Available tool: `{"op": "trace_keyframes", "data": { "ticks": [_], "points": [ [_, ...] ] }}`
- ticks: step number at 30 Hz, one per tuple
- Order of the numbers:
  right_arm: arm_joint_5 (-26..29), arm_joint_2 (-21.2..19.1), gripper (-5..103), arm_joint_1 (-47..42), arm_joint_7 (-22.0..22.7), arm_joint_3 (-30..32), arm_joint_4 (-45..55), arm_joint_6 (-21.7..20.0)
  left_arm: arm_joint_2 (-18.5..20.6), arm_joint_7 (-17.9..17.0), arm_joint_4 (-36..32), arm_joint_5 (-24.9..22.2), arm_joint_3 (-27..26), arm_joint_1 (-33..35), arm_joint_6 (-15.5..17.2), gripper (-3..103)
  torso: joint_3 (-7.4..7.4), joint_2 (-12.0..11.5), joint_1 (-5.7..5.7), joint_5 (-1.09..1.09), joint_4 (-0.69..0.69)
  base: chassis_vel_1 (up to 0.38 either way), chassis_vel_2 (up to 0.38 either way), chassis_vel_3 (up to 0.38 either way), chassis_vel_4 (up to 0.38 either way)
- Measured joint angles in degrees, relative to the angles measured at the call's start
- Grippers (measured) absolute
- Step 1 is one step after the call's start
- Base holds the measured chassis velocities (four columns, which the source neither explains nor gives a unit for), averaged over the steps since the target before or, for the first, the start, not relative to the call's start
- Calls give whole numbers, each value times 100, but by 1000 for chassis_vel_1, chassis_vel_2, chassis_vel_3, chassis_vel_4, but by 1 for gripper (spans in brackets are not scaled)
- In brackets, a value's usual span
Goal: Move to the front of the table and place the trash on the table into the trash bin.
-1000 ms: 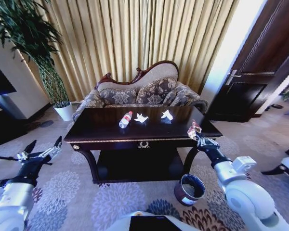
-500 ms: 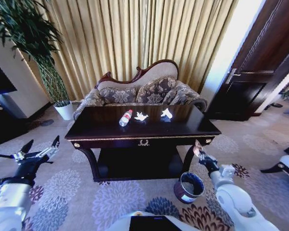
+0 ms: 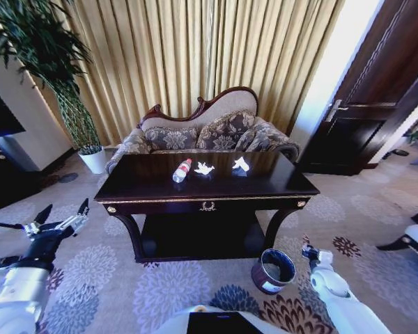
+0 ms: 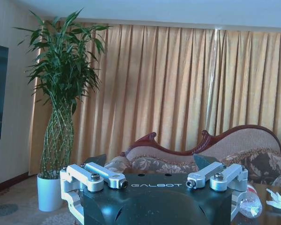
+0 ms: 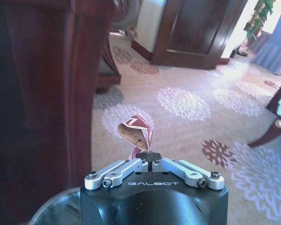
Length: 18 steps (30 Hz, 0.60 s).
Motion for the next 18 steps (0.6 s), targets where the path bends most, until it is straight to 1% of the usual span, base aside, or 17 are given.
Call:
{"op": "trace_keyframes", "data": {
  "ticks": [1,3,5,7,9,11,13,18],
  "points": [
    [-61,28,0,61,-44,-37,-212,121,0,5,1,12,9,17,-12,100,0,0,0,0,-2,0,0,0,0],
    [-100,44,0,88,-62,-51,-303,179,0,6,0,14,18,22,-14,100,0,0,0,0,-1,0,0,0,0],
    [-176,152,0,198,-151,-93,-570,299,13,5,0,17,70,26,-17,100,0,0,0,-1,-1,0,0,0,0],
    [-174,189,0,238,-169,-112,-624,308,16,3,0,18,85,26,-17,100,0,0,0,-1,-1,0,0,0,0],
    [-137,349,0,349,-194,-180,-720,314,26,-1,0,42,130,26,-23,100,0,0,0,0,1,0,0,0,0],
    [-132,387,0,362,-198,-196,-721,314,27,-3,0,46,131,26,-25,100,0,0,0,0,1,0,0,0,0],
    [-190,558,0,385,-221,-254,-721,314,27,-7,1,43,103,39,-28,100,0,0,0,-1,1,0,0,0,0],
    [-268,767,0,415,-232,-277,-717,312,20,-9,1,37,45,104,-55,100,0,0,0,-1,1,0,0,0,0]
  ]
}}
